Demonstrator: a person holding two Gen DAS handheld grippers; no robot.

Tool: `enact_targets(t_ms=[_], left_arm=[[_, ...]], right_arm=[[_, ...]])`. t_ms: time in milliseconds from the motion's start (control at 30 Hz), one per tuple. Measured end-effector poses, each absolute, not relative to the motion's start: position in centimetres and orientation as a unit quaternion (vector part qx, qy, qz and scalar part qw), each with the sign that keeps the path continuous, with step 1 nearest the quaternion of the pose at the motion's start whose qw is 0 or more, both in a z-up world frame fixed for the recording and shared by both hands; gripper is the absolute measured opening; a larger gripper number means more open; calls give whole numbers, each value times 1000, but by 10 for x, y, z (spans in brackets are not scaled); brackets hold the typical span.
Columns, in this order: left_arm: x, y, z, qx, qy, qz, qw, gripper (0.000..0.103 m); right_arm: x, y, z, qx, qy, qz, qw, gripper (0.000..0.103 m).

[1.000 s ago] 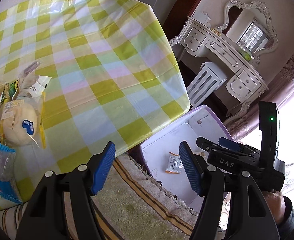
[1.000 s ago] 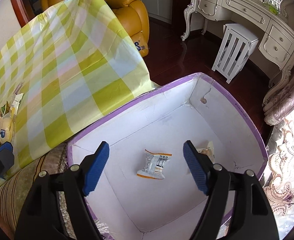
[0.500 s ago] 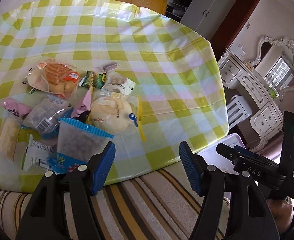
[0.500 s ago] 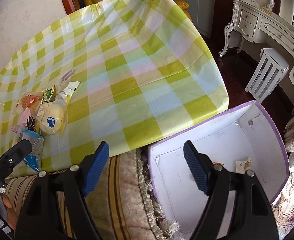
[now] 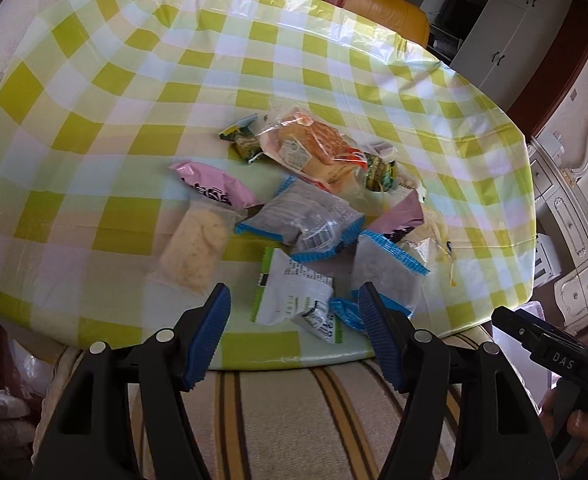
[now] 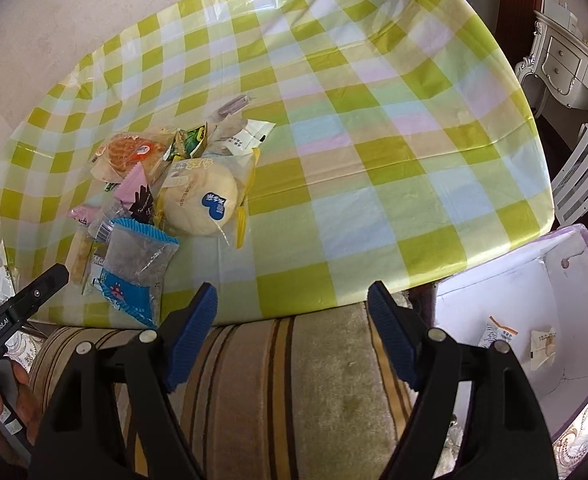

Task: Organize snacks
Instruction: 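Grasp the blue-topped clear cookie bag with the right gripper while the left grasps the cracker bag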

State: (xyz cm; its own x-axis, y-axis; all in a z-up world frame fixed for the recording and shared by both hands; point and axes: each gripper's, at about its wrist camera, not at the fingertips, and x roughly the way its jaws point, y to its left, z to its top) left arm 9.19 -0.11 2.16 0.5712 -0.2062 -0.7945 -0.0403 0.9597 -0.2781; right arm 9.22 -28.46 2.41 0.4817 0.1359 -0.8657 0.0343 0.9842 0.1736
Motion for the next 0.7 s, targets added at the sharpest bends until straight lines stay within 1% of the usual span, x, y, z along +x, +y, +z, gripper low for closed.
enact_targets(t_ms=[133,300,700], left_arm=[[96,30,15,-126,472,-18,872,65],[106,49,4,-115,495,-9,861,65],[135,34,-15,-30,524,-12,851,65]], right_arm=[[97,-260,19,91,524,52,845,78],[106,-233,12,102,537,60,835,78],[129,-178,7,91,544,68,831,78]])
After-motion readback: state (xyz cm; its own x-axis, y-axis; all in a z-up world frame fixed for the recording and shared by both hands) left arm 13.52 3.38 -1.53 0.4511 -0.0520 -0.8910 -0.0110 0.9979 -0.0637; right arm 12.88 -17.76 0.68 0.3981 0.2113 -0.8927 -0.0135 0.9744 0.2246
